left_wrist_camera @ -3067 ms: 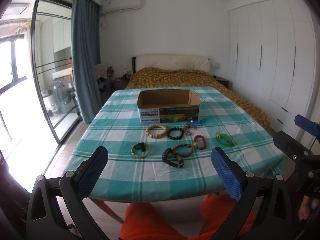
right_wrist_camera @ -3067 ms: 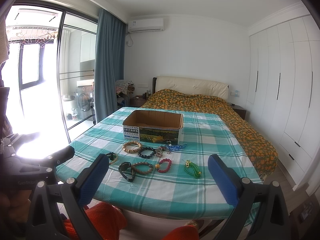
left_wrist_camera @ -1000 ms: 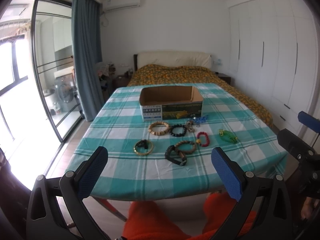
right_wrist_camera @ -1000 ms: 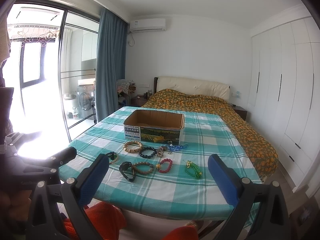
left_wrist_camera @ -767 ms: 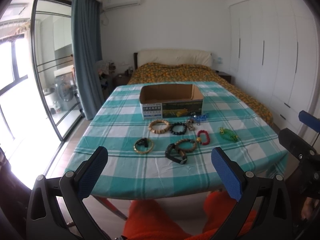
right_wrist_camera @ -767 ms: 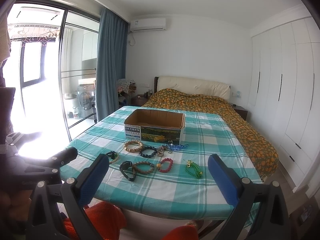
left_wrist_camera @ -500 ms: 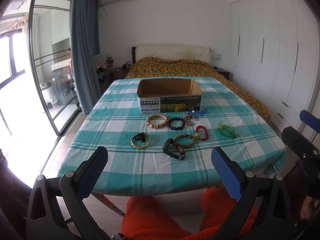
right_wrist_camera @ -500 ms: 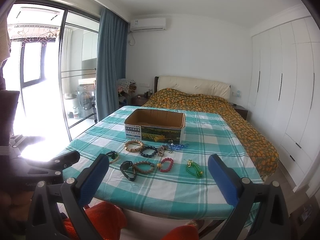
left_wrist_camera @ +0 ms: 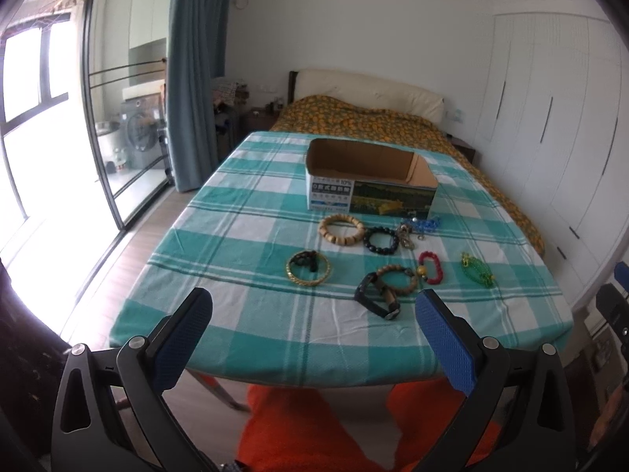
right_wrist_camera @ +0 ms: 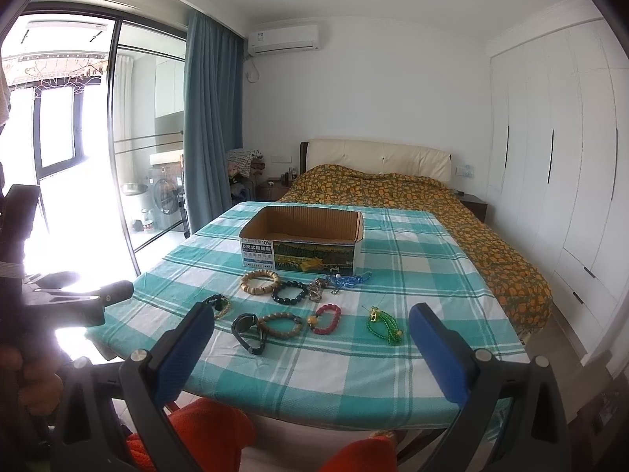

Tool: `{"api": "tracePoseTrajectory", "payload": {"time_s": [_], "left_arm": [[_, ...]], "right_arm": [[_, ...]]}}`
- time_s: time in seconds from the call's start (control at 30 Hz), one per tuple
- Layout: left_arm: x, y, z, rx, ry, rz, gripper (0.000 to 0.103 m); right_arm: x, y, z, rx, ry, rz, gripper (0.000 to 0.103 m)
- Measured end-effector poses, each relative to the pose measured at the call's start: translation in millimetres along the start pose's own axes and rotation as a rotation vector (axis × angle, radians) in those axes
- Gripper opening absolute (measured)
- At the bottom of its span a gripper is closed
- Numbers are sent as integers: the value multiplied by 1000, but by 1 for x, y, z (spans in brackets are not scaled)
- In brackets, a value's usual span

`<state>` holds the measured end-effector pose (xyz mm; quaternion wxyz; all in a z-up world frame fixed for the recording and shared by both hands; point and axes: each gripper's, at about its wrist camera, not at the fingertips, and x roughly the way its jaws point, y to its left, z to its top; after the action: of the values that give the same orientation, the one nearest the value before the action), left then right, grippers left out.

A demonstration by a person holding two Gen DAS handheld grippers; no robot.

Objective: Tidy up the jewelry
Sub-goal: 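Move the left tool to the black sunglasses while the right tool approaches the green beaded necklace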

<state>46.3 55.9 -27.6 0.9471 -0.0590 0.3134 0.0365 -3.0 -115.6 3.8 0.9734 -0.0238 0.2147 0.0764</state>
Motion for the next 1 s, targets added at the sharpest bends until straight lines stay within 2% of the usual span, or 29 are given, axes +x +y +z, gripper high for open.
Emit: {"api": "tracePoseTrajectory", "payload": {"time_s": [0.27,0.43,0.63,0.77,1.0], "left_arm": [[35,6,0,7,73,18,103],[64,7,-2,27,125,30,103],[101,7,-12,38,195,39,103],[116,2,-20,34,239,3,103],[136,-20,-17,47,250,-45,103]], "right_arm": [[27,-22,3,44,51,-18,101],[48,-56,4,91,75,-86,101],[81,-88,-15,123,151,-144,101],[102,-101,-32,158,223,-147,101],[132,-106,-55,168,307,-133,101]]}}
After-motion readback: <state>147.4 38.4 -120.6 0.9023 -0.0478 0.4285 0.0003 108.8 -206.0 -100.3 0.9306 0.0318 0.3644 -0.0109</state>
